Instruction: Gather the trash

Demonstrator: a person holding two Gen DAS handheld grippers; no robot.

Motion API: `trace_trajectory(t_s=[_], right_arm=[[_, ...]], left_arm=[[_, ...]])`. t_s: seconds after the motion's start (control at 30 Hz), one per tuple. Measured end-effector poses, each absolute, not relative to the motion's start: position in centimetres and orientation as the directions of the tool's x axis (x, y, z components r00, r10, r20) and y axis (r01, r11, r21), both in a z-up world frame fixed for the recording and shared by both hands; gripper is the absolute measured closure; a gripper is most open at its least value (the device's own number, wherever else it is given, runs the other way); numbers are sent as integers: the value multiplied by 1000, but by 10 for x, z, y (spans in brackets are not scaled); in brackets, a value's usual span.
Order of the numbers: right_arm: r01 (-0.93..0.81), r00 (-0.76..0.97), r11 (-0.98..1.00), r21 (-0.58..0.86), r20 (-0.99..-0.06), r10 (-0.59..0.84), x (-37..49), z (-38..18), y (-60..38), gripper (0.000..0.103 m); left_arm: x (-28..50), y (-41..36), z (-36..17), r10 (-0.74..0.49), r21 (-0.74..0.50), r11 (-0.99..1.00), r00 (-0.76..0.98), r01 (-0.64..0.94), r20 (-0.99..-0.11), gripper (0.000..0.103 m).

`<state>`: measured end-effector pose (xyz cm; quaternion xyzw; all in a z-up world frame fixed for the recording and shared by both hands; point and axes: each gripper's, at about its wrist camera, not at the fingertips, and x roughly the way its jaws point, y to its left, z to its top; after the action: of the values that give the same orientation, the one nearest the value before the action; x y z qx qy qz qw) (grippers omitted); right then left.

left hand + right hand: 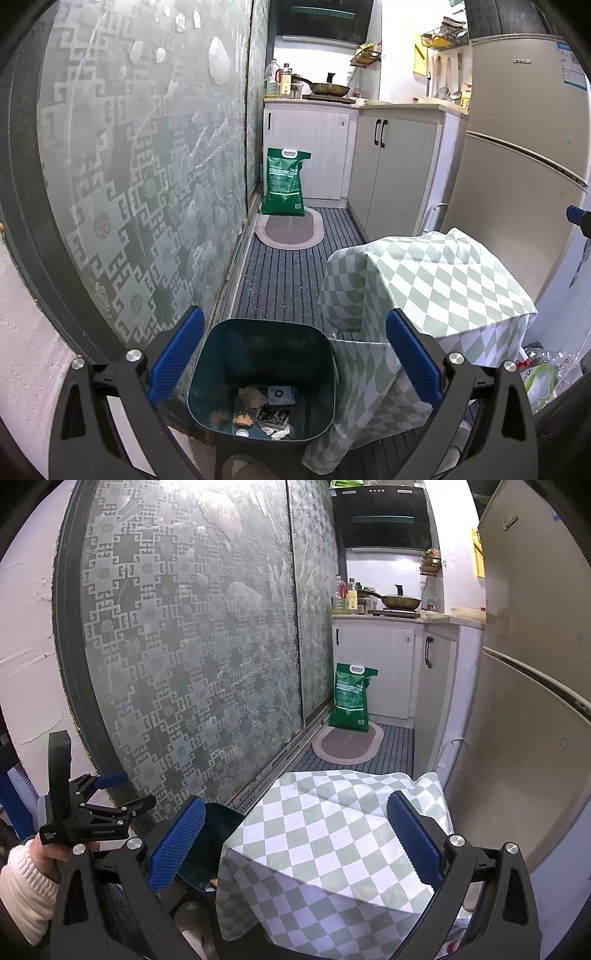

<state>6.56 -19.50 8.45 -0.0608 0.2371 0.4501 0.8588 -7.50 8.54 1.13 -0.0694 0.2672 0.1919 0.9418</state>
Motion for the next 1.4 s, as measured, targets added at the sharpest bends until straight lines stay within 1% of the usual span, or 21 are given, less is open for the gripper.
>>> trace_trajectory(t_s=[0.37, 1.4], right_arm=[[-806, 475, 581, 112, -462, 748, 62, 85, -197, 3], [-807, 477, 581, 102, -466, 745, 52, 82, -205, 3]], left_arm=[[-80, 78, 17, 323, -24, 920, 794, -390, -515, 3], [-84, 78, 21, 326, -33, 917, 793, -398, -515, 3]])
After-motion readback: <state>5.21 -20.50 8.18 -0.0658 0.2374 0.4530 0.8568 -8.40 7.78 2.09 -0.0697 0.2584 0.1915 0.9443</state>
